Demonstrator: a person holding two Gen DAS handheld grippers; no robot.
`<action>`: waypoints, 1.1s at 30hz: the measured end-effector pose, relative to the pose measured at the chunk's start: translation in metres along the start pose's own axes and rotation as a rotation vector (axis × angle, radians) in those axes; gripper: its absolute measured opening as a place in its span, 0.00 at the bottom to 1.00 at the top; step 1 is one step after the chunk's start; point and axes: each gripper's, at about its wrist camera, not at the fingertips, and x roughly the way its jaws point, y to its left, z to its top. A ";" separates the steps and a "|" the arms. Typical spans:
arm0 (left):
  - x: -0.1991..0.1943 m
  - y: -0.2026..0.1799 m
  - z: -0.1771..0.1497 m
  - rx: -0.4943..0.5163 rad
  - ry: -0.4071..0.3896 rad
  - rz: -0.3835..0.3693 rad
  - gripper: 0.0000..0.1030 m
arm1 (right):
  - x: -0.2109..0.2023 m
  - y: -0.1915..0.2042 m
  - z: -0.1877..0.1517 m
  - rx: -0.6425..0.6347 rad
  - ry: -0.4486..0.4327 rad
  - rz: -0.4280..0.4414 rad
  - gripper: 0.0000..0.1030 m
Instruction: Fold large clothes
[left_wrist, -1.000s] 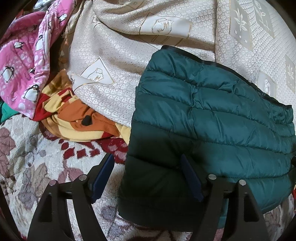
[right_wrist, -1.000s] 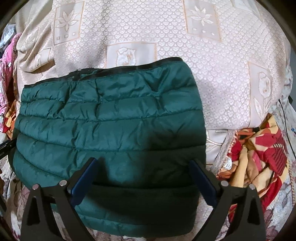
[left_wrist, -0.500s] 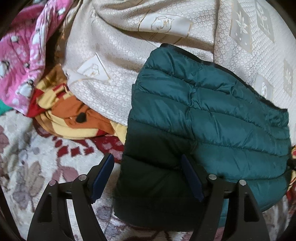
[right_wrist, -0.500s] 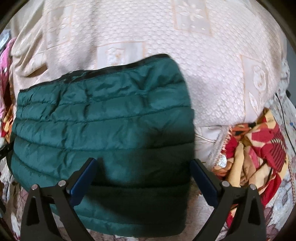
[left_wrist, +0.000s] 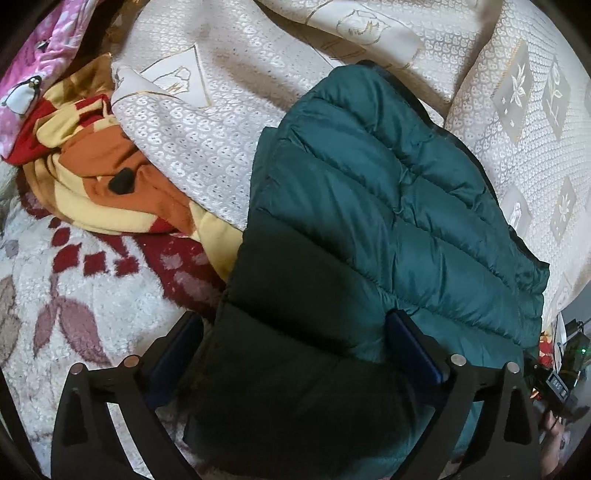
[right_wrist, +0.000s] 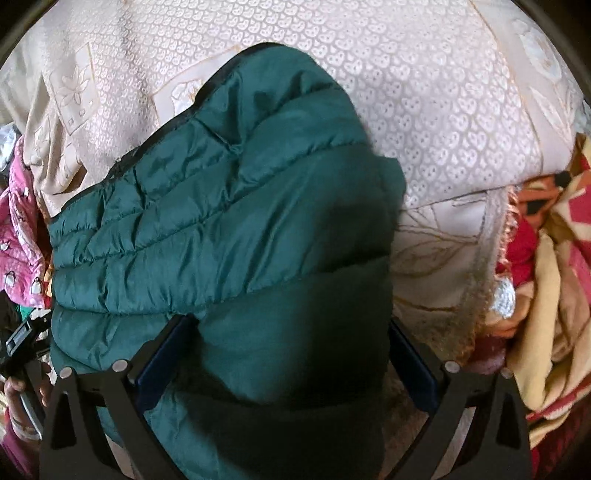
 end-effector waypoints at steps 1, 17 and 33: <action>0.001 0.000 -0.001 -0.004 0.001 -0.002 0.72 | 0.002 0.000 0.001 -0.004 0.003 0.003 1.00; 0.022 0.005 -0.002 -0.048 0.007 -0.069 0.73 | 0.042 -0.011 0.019 0.017 0.086 0.163 1.00; -0.033 -0.021 -0.009 0.062 0.041 -0.127 0.00 | -0.034 0.024 0.010 -0.047 0.067 0.262 0.44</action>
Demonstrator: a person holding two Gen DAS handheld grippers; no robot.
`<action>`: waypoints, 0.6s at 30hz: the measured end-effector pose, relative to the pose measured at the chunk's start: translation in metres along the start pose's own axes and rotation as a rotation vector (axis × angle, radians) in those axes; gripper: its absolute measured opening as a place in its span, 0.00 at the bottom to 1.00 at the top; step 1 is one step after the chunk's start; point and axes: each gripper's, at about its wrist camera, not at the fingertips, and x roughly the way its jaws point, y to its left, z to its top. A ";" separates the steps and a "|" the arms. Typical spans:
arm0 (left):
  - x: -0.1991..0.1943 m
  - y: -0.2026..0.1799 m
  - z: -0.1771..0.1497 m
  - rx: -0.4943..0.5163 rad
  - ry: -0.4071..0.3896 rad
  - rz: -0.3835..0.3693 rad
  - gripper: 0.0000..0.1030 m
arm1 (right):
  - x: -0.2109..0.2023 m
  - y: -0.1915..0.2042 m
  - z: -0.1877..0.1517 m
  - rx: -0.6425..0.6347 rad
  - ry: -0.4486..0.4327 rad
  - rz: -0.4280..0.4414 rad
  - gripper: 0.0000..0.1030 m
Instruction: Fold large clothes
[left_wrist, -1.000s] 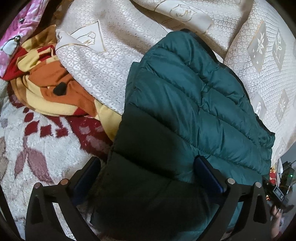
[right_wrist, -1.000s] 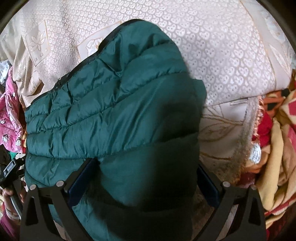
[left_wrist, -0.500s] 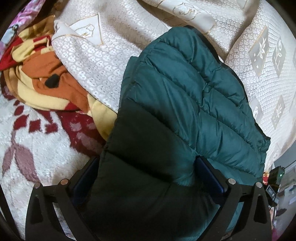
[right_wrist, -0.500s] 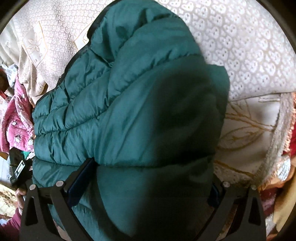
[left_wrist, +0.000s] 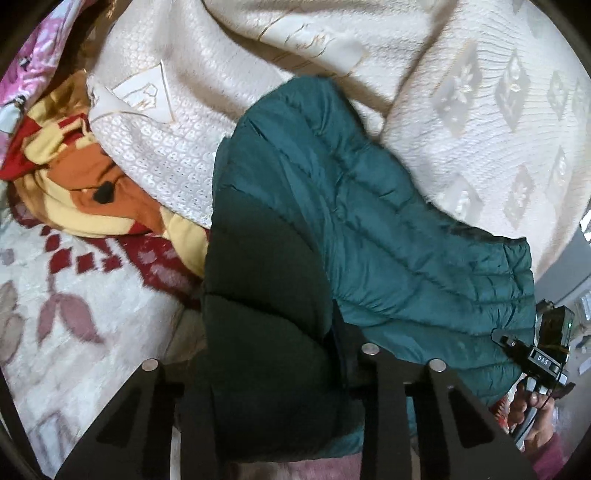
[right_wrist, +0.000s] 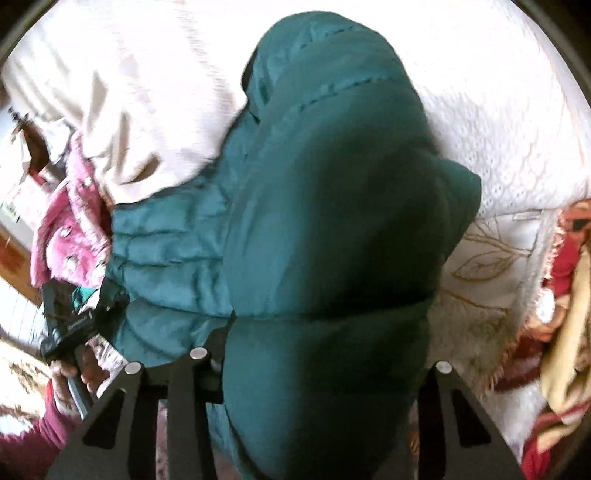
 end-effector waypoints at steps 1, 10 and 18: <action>-0.010 -0.003 -0.002 0.008 0.009 -0.003 0.00 | -0.006 0.007 -0.003 -0.007 0.005 0.002 0.44; -0.099 0.001 -0.065 0.064 0.112 0.003 0.04 | -0.067 0.030 -0.078 0.061 0.105 0.057 0.51; -0.098 0.009 -0.084 0.073 0.090 0.180 0.36 | -0.036 0.040 -0.102 0.044 0.126 -0.262 0.87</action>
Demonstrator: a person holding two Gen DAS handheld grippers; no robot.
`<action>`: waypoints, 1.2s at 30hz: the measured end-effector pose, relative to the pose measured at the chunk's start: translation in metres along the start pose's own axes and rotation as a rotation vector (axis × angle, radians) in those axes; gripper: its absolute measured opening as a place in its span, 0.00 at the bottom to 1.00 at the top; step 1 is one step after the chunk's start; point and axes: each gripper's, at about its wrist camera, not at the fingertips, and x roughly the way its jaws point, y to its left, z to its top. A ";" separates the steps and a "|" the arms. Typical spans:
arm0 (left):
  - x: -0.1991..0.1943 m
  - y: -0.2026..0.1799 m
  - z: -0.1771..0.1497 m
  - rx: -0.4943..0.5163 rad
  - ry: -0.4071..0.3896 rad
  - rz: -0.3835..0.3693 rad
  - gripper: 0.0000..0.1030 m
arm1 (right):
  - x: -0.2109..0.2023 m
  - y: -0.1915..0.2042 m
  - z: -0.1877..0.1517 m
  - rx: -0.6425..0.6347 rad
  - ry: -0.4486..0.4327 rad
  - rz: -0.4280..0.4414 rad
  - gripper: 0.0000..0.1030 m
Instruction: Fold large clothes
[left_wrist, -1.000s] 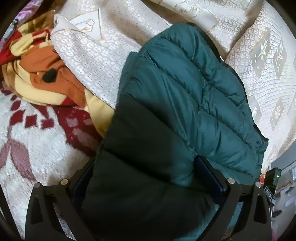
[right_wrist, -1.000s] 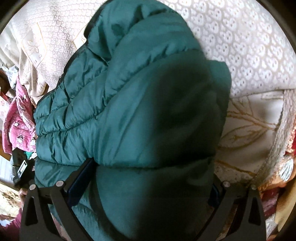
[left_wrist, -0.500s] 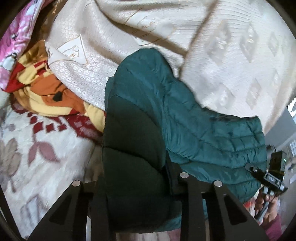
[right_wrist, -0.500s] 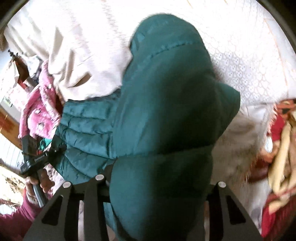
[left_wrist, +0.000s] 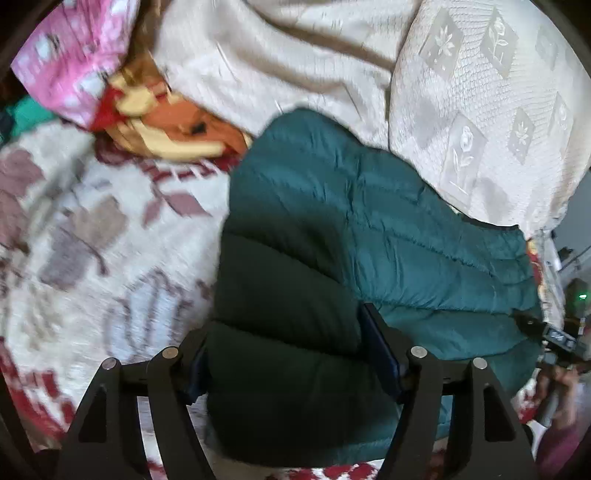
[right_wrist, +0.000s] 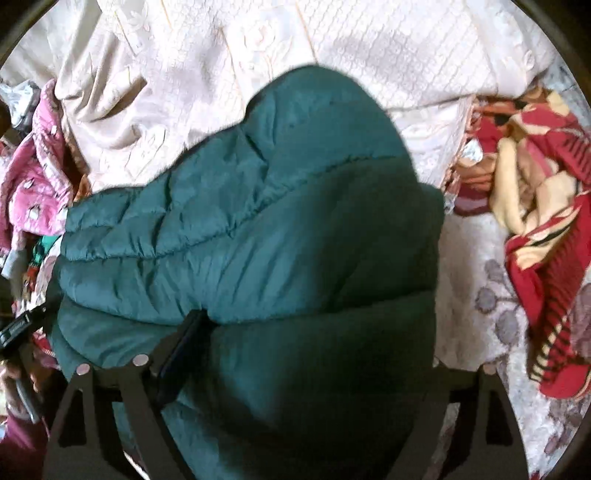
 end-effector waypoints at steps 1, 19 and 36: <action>-0.011 -0.004 0.001 0.018 -0.027 0.025 0.36 | -0.006 0.004 0.000 -0.003 -0.015 -0.030 0.87; 0.013 -0.090 0.005 0.124 -0.137 0.092 0.36 | 0.013 0.143 0.007 -0.266 -0.148 -0.039 0.87; 0.042 -0.101 -0.002 0.195 -0.188 0.204 0.42 | 0.044 0.137 0.022 -0.202 -0.170 -0.068 0.87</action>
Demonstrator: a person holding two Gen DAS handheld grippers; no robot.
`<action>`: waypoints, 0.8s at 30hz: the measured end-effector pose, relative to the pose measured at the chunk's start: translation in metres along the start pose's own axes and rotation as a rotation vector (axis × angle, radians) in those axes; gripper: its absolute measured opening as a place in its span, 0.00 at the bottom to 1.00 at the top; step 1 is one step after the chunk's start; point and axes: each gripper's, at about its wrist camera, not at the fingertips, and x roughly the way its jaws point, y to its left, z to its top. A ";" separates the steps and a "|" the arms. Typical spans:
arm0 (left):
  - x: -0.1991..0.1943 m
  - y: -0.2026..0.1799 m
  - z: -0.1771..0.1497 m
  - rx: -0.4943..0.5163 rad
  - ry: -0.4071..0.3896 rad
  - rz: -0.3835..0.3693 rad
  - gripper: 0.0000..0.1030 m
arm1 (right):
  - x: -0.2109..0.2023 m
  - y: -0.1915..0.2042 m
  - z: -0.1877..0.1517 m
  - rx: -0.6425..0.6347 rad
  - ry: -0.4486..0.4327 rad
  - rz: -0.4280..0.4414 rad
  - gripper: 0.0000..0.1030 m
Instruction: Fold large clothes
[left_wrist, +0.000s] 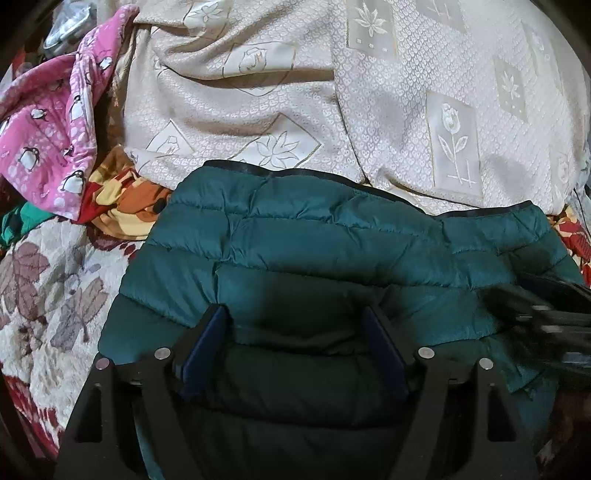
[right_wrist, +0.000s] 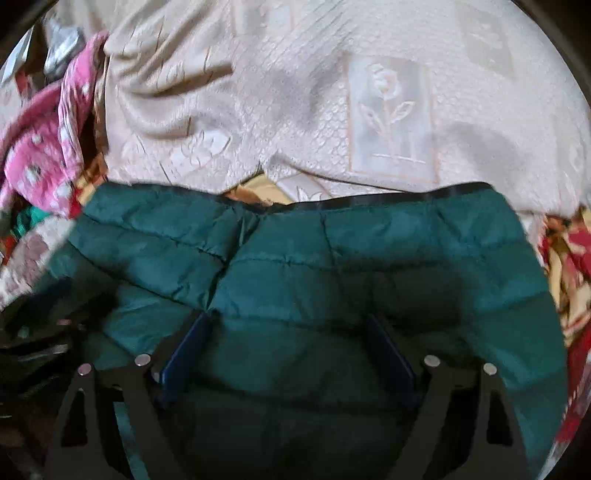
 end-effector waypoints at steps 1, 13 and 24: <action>-0.001 0.000 0.000 -0.004 0.001 -0.001 0.42 | -0.010 -0.003 -0.002 0.015 -0.017 0.003 0.87; -0.032 0.001 -0.011 -0.029 -0.014 0.001 0.42 | -0.045 -0.003 -0.036 0.030 -0.054 -0.155 0.94; -0.088 0.002 -0.022 -0.043 -0.130 0.034 0.42 | -0.098 0.031 -0.051 0.089 -0.167 -0.169 0.95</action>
